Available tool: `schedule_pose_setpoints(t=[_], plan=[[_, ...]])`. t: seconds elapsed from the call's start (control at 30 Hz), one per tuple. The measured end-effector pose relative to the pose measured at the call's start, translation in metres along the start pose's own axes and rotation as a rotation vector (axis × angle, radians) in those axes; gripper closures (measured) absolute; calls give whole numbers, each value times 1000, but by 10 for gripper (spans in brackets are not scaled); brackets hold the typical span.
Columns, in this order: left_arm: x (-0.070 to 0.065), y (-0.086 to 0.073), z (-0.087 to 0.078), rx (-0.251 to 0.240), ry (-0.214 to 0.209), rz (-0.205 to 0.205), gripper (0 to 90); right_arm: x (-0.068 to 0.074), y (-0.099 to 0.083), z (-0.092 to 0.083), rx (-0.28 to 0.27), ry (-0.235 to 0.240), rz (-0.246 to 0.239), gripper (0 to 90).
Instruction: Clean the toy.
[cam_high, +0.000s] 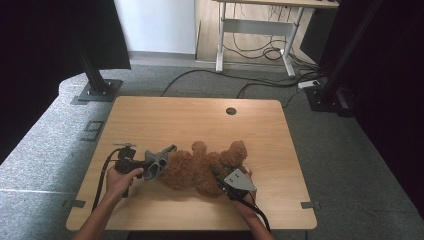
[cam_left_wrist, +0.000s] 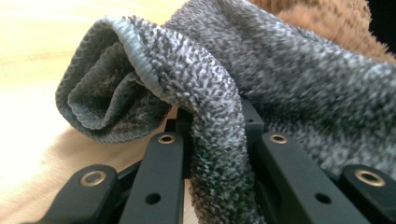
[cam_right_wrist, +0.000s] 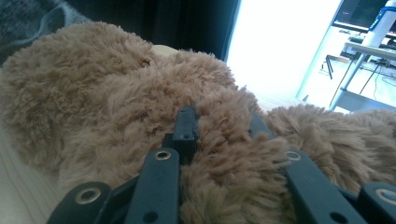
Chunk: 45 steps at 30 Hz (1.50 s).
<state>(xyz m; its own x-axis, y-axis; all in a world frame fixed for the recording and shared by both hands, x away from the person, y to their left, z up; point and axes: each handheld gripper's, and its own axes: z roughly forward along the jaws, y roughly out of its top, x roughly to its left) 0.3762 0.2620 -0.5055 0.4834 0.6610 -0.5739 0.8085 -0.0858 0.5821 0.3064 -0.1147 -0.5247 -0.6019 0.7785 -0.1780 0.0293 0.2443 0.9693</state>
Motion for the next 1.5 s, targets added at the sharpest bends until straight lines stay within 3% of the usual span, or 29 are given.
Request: schedule_pose_setpoints(t=[0.1, 0.33, 0.43, 0.53, 0.67, 0.77, 0.9, 1.0, 1.27, 1.37, 1.5], plan=[[-1, 0, 5, -3, -15, -7, 765, 0, 0, 0, -4, 2, 12, 713], [-8, 5, 7, 0, -14, 19, 766, -4, -2, -2, -23, 29, 53, 695], [-7, 0, 8, -13, -26, 8, 765, -8, 0, -4, -27, 50, 94, 597], [-6, -4, 10, -23, -43, 10, 764, -13, 8, -8, -24, 47, 122, 486], [-6, -6, 16, -31, -61, 8, 762, -22, 19, -13, 21, 55, 167, 390], [-7, -6, 18, -26, -54, 12, 760, -30, 31, -15, 58, 43, 174, 364], [-6, -7, 17, -30, -46, 13, 760, -42, 55, -15, 62, 48, 202, 357], [-5, -7, 18, -32, -47, 13, 759, -46, 70, -3, 103, 79, 220, 337], [-4, -7, 18, -28, -51, 13, 759, -39, 90, 56, 265, 141, 233, 302], [-4, -8, 18, -31, -50, 12, 759, -37, 87, 74, 333, 144, 255, 304], [-4, -8, 18, -32, -55, 14, 759, -34, 74, 86, 436, 147, 232, 312]])
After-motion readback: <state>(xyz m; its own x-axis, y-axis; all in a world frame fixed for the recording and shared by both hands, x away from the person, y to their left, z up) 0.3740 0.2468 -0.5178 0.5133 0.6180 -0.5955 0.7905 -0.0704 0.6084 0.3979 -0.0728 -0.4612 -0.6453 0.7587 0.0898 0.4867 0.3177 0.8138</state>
